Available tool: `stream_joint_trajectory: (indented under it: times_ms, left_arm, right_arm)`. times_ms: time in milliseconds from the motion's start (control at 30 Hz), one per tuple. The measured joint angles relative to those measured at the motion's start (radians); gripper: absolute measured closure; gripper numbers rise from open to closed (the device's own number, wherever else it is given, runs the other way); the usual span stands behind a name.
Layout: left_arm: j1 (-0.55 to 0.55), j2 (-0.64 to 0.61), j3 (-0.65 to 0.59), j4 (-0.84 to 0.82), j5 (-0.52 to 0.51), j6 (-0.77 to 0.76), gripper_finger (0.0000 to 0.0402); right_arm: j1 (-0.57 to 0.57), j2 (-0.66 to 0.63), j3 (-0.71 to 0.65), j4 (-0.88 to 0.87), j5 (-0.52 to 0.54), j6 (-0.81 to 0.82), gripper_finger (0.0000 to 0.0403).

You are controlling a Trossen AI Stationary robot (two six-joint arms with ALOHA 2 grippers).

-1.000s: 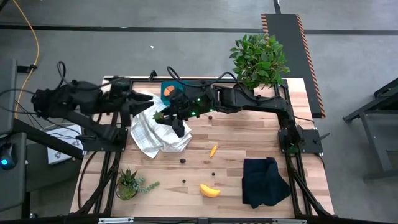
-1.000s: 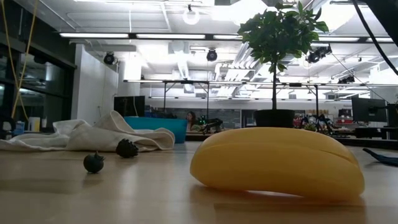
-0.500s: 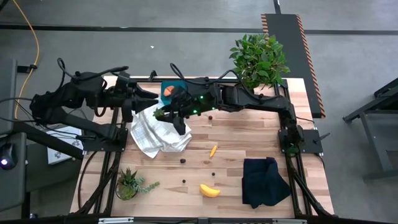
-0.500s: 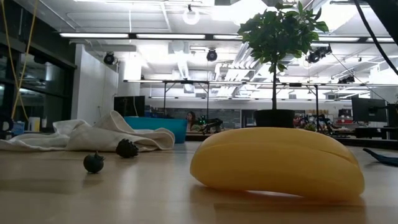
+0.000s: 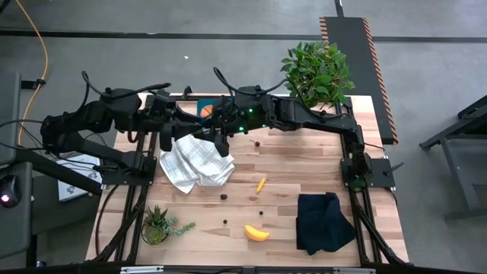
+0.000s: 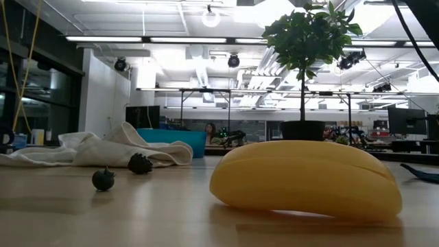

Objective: Pick and placing Produce into tupperware
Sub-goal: Put the red strawberry into the blue bin

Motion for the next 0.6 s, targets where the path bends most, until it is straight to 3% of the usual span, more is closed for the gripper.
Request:
stream_joint_trajectory:
  times_ms: [367, 600]
  left_arm:
    - [0.000, -0.001, 0.000, -0.001, -0.001, 0.017, 0.0248]
    - [0.000, -0.001, 0.000, -0.001, 0.005, 0.025, 0.0302]
  right_arm:
    - [0.000, 0.000, 0.000, 0.000, 0.000, -0.015, 0.0254]
    - [-0.002, 0.000, 0.000, 0.001, -0.001, -0.022, 0.0254]
